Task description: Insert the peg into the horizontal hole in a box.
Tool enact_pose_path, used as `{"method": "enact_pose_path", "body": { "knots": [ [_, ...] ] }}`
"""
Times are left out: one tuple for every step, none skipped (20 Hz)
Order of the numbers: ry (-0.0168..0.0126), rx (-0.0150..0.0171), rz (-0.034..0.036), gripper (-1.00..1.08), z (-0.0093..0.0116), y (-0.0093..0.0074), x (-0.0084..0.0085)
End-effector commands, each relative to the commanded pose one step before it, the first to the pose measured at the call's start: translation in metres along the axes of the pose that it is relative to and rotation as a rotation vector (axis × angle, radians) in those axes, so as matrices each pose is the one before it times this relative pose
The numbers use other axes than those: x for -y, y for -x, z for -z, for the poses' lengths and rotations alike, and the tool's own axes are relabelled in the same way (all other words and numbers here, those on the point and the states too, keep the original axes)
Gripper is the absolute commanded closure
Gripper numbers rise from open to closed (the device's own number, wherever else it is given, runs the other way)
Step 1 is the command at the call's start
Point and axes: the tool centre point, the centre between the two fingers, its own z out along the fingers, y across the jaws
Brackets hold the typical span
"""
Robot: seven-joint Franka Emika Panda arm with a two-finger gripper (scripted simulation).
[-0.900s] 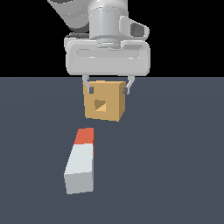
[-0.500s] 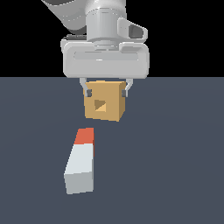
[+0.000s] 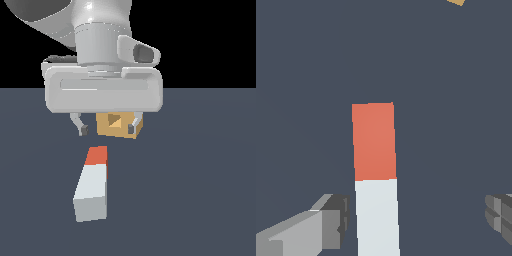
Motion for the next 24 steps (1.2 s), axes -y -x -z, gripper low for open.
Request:
{"method": "enact_pose_path", "body": {
  "knots": [
    [0.00193,-0.00057,0.01180,-0.92,-0.01256,0.01704,0.00934],
    [0.00072,-0.00030,0.00430,-0.92,-0.00440,0.00591,0.00304],
    [0.00066,-0.00029,0.00396,-0.92,-0.00403,0.00539,0.00273],
    [0.00059,-0.00028,0.00353,-0.92,-0.00367,0.00494,0.00244],
    [0.00053,-0.00027,0.00318,-0.92,-0.00331,0.00445,0.00216],
    [0.00048,-0.00026,0.00288,-0.92,-0.00295,0.00395,0.00188],
    [0.00042,-0.00024,0.00254,-0.92,-0.00260,0.00348,0.00162],
    [0.00035,-0.00021,0.00209,-0.92,-0.00226,0.00307,0.00140],
    [0.00031,-0.00020,0.00185,-0.92,-0.00190,0.00255,0.00114],
    [0.00025,-0.00017,0.00151,-0.92,-0.00156,0.00208,0.00092],
    [0.00020,-0.00014,0.00117,-0.92,-0.00121,0.00162,0.00071],
    [0.00014,-0.00010,0.00083,-0.92,-0.00086,0.00116,0.00050],
    [0.00008,-0.00006,0.00048,-0.92,-0.00052,0.00071,0.00030],
    [0.00000,0.00000,0.00000,-0.92,-0.00018,0.00032,0.00013],
    [-0.00110,0.00004,-0.00239,-0.92,0.00069,-0.00082,-0.00013],
    [0.00000,0.00000,0.00000,-0.92,-0.00032,0.00003,0.00001],
    [0.00000,0.00000,0.00000,-0.92,-0.00095,0.00009,0.00004],
    [0.00000,0.00000,0.00000,-0.92,-0.00158,0.00016,0.00007],
    [0.00015,-0.00008,0.00046,-0.92,-0.00214,-0.00002,0.00003],
    [0.00000,0.00000,0.00000,-0.92,-0.00282,0.00028,0.00013],
    [0.00015,-0.00008,0.00046,-0.92,-0.00337,0.00010,0.00009],
    [0.00000,0.00000,0.00000,-0.92,-0.00403,0.00040,0.00020],
    [0.00021,-0.00012,0.00065,-0.92,-0.00452,0.00012,0.00012],
    [0.00015,-0.00008,0.00046,-0.92,-0.00512,0.00028,0.00017]
  ]
}}
